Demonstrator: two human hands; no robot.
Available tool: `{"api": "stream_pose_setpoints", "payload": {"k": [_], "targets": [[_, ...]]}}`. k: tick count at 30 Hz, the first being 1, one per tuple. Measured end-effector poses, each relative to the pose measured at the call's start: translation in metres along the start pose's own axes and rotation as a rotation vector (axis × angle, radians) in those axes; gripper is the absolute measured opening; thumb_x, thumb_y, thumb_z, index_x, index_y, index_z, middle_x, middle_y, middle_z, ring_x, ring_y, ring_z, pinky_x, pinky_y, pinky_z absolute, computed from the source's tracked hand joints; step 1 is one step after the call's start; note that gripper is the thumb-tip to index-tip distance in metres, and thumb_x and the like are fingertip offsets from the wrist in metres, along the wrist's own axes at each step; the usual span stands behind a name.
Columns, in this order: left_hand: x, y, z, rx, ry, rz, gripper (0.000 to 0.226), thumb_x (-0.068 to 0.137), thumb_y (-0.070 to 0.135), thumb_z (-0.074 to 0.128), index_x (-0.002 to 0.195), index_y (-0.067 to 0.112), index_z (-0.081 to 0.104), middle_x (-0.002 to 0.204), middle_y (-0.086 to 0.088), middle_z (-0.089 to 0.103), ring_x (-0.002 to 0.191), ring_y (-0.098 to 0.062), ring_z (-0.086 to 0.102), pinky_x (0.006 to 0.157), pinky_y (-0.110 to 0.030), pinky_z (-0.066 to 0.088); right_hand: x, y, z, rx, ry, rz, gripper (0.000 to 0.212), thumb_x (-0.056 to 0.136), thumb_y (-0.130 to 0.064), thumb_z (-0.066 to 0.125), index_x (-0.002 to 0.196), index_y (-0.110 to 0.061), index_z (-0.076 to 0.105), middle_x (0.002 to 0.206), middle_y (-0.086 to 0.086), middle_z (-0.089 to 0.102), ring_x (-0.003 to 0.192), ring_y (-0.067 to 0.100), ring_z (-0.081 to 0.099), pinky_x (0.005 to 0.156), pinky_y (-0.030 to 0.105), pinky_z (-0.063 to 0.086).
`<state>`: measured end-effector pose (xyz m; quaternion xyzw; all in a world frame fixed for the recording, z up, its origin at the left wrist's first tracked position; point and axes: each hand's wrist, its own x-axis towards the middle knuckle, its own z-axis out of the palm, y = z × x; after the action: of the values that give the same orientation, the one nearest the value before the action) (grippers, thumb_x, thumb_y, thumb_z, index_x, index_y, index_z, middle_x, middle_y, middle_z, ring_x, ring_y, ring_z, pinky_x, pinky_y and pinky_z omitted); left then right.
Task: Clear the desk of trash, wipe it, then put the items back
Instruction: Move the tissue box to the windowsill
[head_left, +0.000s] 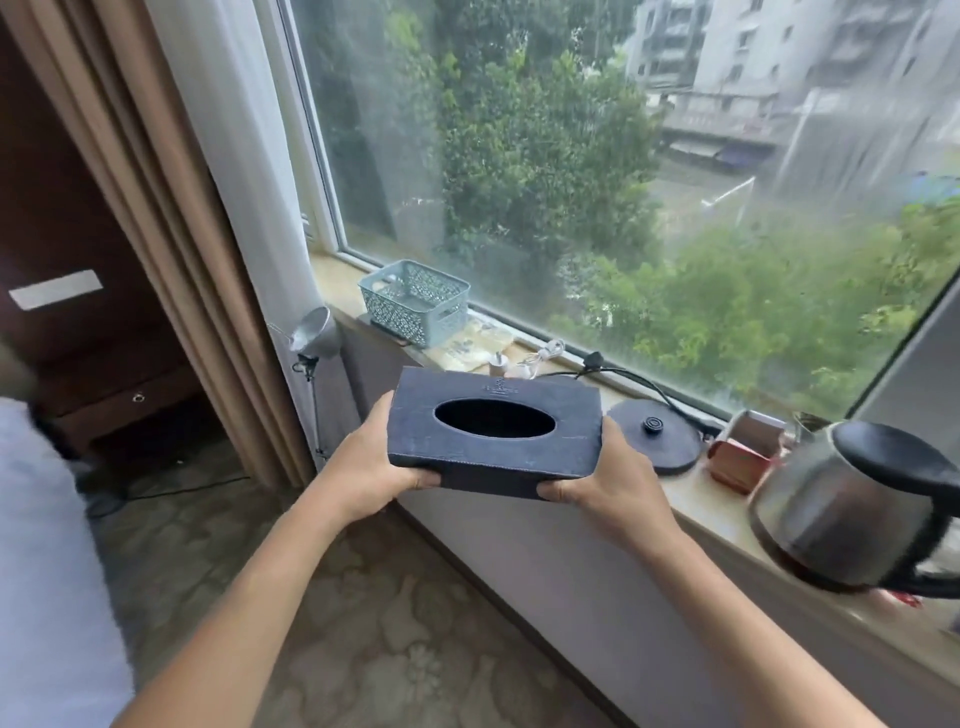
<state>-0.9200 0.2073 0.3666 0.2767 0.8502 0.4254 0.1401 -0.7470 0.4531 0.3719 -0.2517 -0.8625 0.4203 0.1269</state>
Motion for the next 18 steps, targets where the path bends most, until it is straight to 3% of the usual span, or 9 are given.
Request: {"api": "stream_pose_setpoints", "payload": {"k": [2,7,12,14,16,18], "targets": [[0.023,-0.013,-0.022,0.005,-0.004,0.008,0.109,0.055,0.040,0.093,0.145,0.054,0.032,0.125,0.022,0.065,0.118,-0.007,0.063,0.100,-0.048,0.054,0.022,-0.016,0.018,-0.008,0.010,0.001,0.076,0.060,-0.036,0.093,0.121,-0.028,0.048,0.102,-0.014,0.065,0.097,0.015,0.063,0.081,0.036,0.053],[0.078,-0.038,-0.063,-0.019,-0.010,-0.007,0.108,0.056,0.038,0.092,0.145,0.055,0.032,0.125,0.026,0.063,0.122,-0.004,0.060,0.107,-0.047,0.050,0.080,-0.047,0.051,0.014,0.017,-0.013,0.077,0.060,-0.037,0.092,0.123,-0.035,0.048,0.105,-0.023,0.064,0.104,0.010,0.062,0.084,0.033,0.051],[0.152,-0.057,-0.095,-0.027,-0.012,-0.008,0.110,0.058,0.029,0.095,0.149,0.045,0.035,0.128,0.024,0.064,0.123,-0.002,0.060,0.108,-0.045,0.049,0.147,-0.071,0.076,0.044,0.055,-0.022,0.074,0.059,-0.036,0.092,0.118,-0.039,0.049,0.099,-0.028,0.064,0.098,0.005,0.062,0.073,0.027,0.045],[0.184,-0.061,-0.107,-0.024,-0.014,-0.008,0.108,0.063,0.019,0.097,0.151,0.038,0.037,0.127,0.023,0.064,0.120,0.004,0.059,0.107,-0.034,0.049,0.178,-0.080,0.085,0.037,0.078,-0.034,0.072,0.058,-0.036,0.093,0.115,-0.038,0.050,0.101,-0.024,0.065,0.095,0.006,0.061,0.071,0.028,0.046],[0.219,-0.060,-0.118,-0.025,-0.009,-0.002,0.102,0.069,0.008,0.095,0.150,0.034,0.038,0.124,0.023,0.063,0.112,0.015,0.057,0.094,-0.012,0.048,0.210,-0.090,0.091,0.013,0.082,-0.043,0.069,0.060,-0.036,0.093,0.111,-0.038,0.046,0.102,-0.019,0.062,0.094,0.011,0.059,0.073,0.035,0.047],[0.256,-0.059,-0.131,-0.016,-0.006,-0.006,0.099,0.070,0.005,0.093,0.149,0.031,0.040,0.125,0.020,0.063,0.111,0.014,0.057,0.092,-0.012,0.048,0.244,-0.100,0.093,-0.006,0.088,-0.043,0.068,0.063,-0.038,0.092,0.111,-0.039,0.044,0.105,-0.014,0.063,0.094,0.016,0.061,0.077,0.039,0.050]]}}
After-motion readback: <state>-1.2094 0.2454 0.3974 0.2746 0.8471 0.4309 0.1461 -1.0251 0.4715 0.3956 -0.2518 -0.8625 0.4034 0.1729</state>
